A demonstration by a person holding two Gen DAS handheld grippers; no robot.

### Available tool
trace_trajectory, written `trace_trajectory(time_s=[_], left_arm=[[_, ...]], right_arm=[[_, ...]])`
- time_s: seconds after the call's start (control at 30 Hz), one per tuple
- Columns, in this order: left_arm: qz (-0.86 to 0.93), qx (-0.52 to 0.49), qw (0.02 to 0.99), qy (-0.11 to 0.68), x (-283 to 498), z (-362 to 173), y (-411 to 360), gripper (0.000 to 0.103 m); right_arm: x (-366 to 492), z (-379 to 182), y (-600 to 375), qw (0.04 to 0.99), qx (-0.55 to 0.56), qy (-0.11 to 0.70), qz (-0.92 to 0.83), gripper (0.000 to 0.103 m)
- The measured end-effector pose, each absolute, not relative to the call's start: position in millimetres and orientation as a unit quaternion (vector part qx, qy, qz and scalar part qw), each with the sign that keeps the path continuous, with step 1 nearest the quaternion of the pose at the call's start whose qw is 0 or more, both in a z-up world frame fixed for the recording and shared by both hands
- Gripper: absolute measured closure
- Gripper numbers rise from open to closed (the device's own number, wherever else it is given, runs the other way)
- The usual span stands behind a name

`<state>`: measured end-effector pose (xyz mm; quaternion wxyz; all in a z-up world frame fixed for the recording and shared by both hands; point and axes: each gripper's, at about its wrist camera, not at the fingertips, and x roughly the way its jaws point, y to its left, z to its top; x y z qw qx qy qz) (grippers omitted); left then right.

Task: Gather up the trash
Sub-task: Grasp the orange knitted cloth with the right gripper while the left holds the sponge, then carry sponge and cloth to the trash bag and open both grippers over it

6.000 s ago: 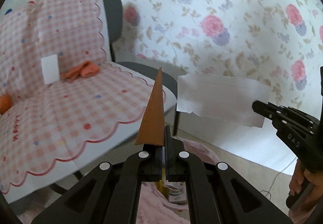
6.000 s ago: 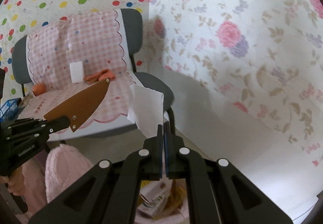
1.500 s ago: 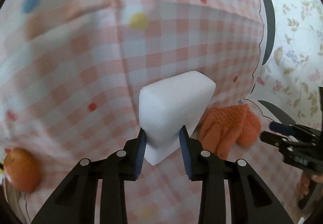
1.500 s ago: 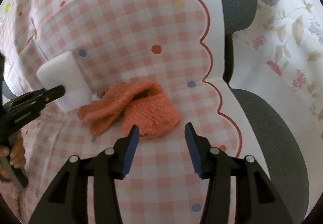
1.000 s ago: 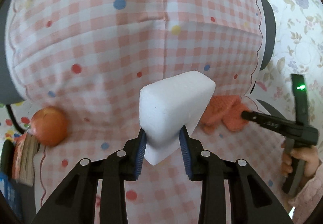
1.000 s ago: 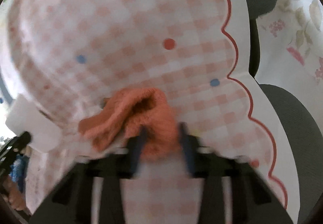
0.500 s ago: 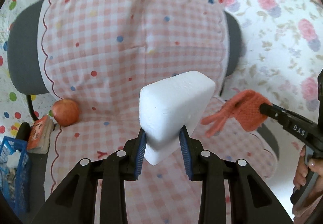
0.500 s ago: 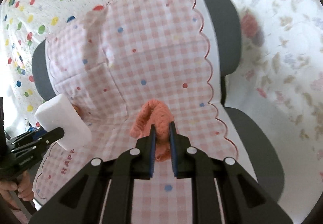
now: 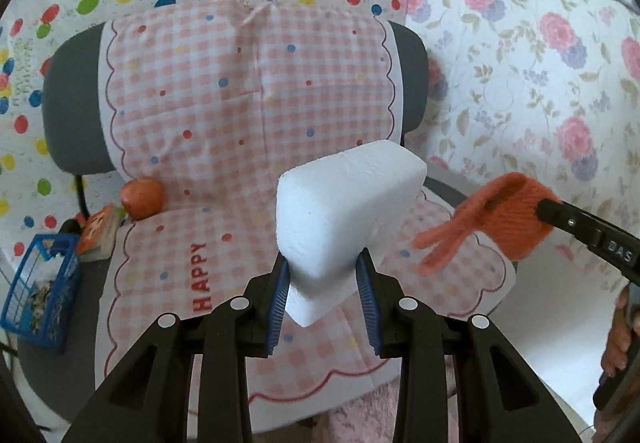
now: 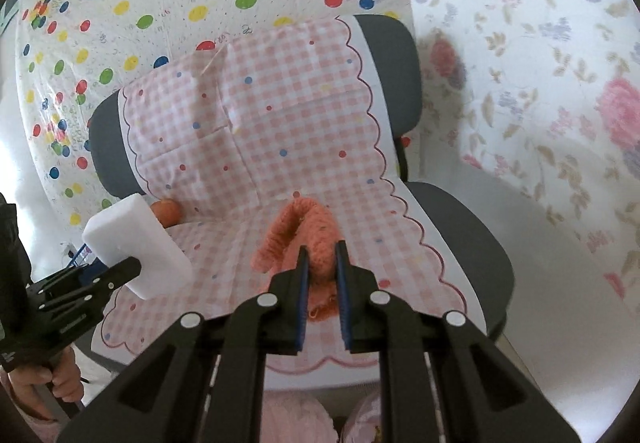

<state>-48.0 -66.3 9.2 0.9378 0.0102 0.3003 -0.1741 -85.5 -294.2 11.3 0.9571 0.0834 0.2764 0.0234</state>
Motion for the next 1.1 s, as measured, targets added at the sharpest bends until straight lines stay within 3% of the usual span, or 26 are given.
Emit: trace_trajectory(time_s=[0.47,1.1], left_arm=[[-0.187,0.017,0.935,0.302,-94.1,1.8,-80.9,0.068],[-0.396,0.076,0.855,0.327,-136.6,-56.0,-220.0,0.067]], right_arm=[[-144.8,0.5,-299.2,0.959,0.081,0.271,-0.002,0.09],[-260.3,-43.4,-363.8,0.932,0.093,0.302,-0.178,0.09]])
